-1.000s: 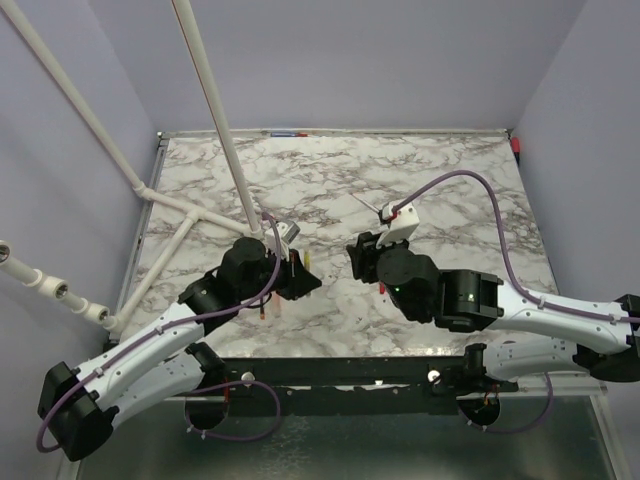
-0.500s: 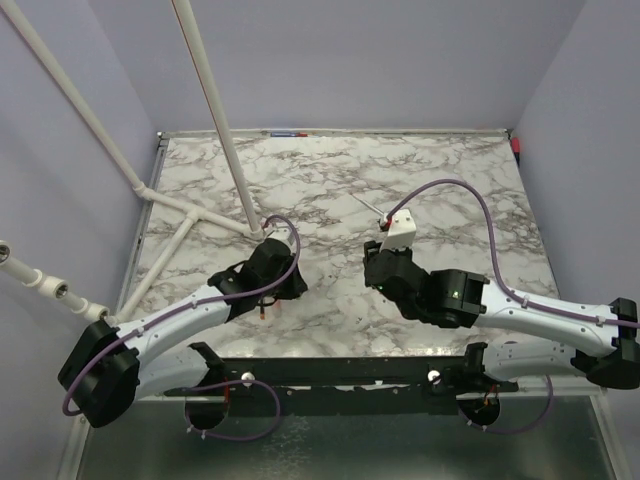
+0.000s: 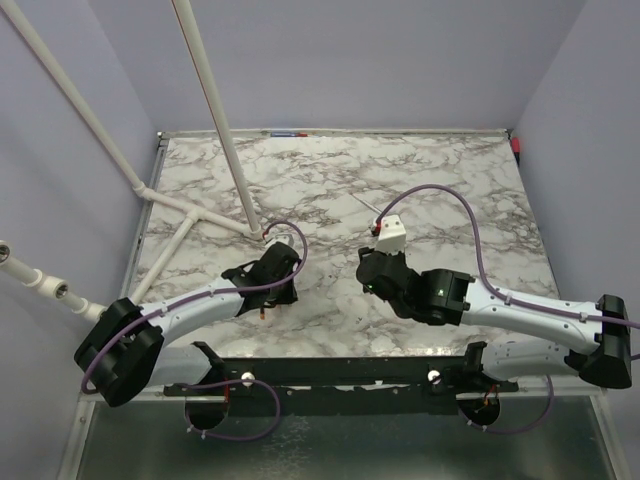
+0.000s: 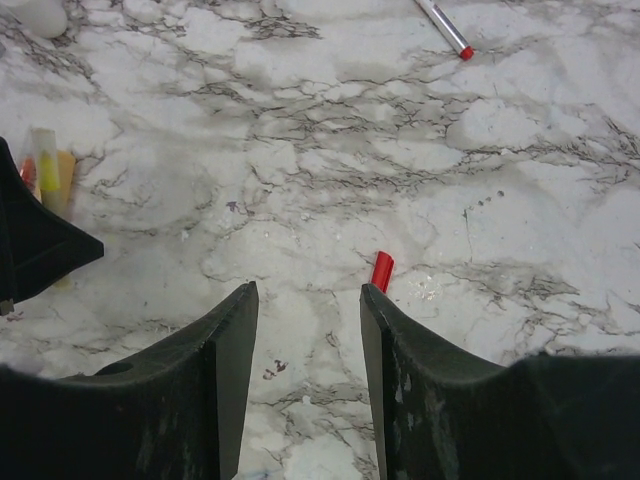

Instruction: Insert the pens into the pen caps

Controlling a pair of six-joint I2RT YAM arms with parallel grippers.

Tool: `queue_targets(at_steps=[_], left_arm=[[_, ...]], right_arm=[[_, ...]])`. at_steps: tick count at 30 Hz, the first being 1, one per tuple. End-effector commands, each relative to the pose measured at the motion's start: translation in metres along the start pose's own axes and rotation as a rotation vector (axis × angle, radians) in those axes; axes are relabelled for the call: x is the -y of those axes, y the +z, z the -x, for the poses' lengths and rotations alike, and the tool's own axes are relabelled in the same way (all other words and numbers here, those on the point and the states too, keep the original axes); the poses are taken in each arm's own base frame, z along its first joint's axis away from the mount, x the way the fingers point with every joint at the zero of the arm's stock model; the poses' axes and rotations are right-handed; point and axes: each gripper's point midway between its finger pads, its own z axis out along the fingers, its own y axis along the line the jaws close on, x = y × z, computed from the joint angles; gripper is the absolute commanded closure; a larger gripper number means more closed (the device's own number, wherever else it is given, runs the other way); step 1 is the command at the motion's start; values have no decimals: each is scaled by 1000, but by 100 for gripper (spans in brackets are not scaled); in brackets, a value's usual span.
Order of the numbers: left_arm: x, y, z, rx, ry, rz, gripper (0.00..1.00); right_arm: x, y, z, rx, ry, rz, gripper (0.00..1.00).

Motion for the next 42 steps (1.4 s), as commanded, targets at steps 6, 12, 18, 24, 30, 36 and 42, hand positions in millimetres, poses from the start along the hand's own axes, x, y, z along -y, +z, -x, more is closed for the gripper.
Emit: queue_targets(at_steps=[6,12,18,24,30,36,42], left_arm=[[-17,-2,-11,-27,-46,73,91],[-23,-7,-12,-12,-65,95,83],[-26,-7,-13,-10,-67,102,77],[-24,-9,-9,2,-65,96,76],[-16,-20,9,48,-54,78,75],[6,-46,42,133,-2,4,70],[28,-81,75,244,97,-98,66]], right_arm=[[-2,10,-9,-17,6,18,50],[-2,12,-14,-23,10,24,49],[0,13,-17,-29,16,26,46],[1,11,-16,-30,24,29,44],[5,11,-13,-28,19,14,44],[12,14,-4,-21,-4,4,42],[13,31,1,-62,-43,39,39]])
